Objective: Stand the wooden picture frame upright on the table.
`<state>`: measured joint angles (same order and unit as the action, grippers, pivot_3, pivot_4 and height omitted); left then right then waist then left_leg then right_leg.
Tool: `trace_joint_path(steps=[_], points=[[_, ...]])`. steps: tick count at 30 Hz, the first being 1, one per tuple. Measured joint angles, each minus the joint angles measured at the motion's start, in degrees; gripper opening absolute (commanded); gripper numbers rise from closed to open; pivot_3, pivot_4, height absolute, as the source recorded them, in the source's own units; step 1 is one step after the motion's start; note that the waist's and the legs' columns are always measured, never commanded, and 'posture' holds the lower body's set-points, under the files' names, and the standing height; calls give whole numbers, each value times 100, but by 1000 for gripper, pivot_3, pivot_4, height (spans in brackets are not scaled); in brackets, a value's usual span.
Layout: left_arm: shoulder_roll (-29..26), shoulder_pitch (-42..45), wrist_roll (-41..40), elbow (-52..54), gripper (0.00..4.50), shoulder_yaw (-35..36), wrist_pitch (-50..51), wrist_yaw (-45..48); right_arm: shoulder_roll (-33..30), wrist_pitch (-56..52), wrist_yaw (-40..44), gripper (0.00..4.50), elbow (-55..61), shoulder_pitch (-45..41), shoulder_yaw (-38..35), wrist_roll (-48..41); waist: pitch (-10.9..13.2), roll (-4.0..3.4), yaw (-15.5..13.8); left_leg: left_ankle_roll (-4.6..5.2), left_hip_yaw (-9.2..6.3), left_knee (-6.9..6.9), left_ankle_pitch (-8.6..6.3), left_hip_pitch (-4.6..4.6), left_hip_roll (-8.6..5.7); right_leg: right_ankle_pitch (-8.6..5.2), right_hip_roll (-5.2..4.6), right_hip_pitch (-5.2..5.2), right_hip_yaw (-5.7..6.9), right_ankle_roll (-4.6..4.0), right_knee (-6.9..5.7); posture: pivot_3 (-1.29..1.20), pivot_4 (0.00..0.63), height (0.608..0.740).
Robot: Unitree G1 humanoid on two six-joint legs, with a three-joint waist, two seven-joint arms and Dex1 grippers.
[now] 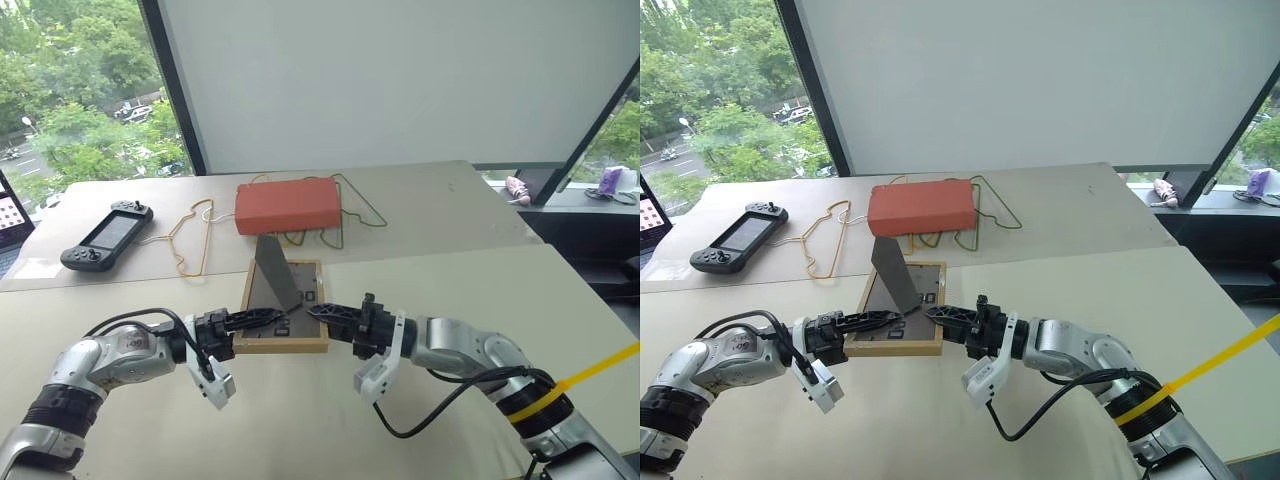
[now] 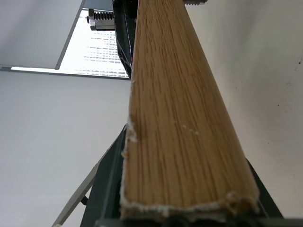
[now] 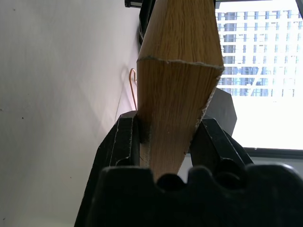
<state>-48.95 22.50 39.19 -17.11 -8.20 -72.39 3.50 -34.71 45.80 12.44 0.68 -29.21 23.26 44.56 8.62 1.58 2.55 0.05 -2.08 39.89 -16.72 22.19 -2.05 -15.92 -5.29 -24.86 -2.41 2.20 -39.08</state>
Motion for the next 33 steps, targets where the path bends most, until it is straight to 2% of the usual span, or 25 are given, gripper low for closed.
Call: trace_joint_path(steps=[1, 2, 6, 10, 16, 18, 20, 21, 26, 29, 33], points=[[0, 0, -78, -9, 2057, -24, 8, 40, 0, -16, 42, 1205, 11, 13, -10, -67, 0, 0, -1, 0, 0, 0, 0, 0, 0, 0, 0, 0, 0, 0, 0, 0, 150, 740], [-1, 4, -181, -27, 2229, -84, 21, 131, 0, -53, 129, 1205, 41, 26, -28, -109, 0, 0, -1, 0, 0, 0, 0, -1, 0, 0, 0, 1, 0, 0, 0, 0, 150, 740], [0, 3, -610, -37, 3760, -222, 254, 433, 1, -203, 274, 1205, 99, 110, -77, -297, 0, 0, 1, 1, -1, 0, 0, -1, 0, 0, 0, 2, 0, 0, 0, 0, 150, 740], [-44, -184, -1018, 199, 3760, -199, 416, 638, -4, -453, 439, 1205, 99, 101, -306, -725, 0, 0, 10, 1, 0, 0, -1, -3, 2, 0, 1, 3, -1, 0, 0, 0, 150, 740], [-295, -1106, -2202, 1155, 3760, 293, 629, 664, -191, -1488, 1657, 1205, 129, -126, -602, -2758, 0, 0, 7, 10, 0, 0, -6, -10, 19, 0, 0, 15, -3, 0, 9, 0, 150, 740], [-302, -1593, -2454, 1532, 3760, 362, 774, 736, -215, -3117, 2382, 1205, 419, -305, -1031, -4349, 2, -2, 1, 21, -1, 0, -12, -23, 27, 0, -3, 44, -3, -1, 17, 0, 150, 740], [-294, -1766, -2552, 1660, 3760, 367, 892, 794, -329, -4153, 2695, 1205, 617, -454, -1359, -5238, 3, -2, -21, 29, -10, -1, -17, -37, 31, 0, -1, 65, 4, -1, 29, 0, 150, 740], [-289, -1869, -2589, 1748, 3760, 404, 994, 856, -413, -5269, 2916, 1205, 857, -630, -1585, -6087, 3, -2, -36, 31, -14, -1, -18, -37, 31, 0, -3, 67, 7, -1, 31, 0, 150, 740], [-125, -1922, -2585, 1895, 3760, 492, 1137, 986, -679, -9013, 3185, 1205, 1131, -1216, -2222, -8958, 3, -3, -67, 31, -19, -5, -19, -32, 31, 1, -6, 63, 11, -1, 34, 0, 150, 740], [-41, -1923, -2567, 1892, 3760, 492, 1134, 1060, -627, -10371, 3027, 1205, 776, -1497, -2498, -9939, 3, -3, -65, 32, -18, -7, -19, -30, 32, 1, -6, 60, 10, -2, 35, 0, 150, 740], [30, -1879, -2558, 1879, 3760, 492, 1133, 1132, -609, -10753, 3201, 1205, 768, -1173, -2286, -9959, 2, -3, -107, 36, -18, -7, -22, -20, 29, 1, -7, 56, 13, -2, 42, 0, 150, 740]])
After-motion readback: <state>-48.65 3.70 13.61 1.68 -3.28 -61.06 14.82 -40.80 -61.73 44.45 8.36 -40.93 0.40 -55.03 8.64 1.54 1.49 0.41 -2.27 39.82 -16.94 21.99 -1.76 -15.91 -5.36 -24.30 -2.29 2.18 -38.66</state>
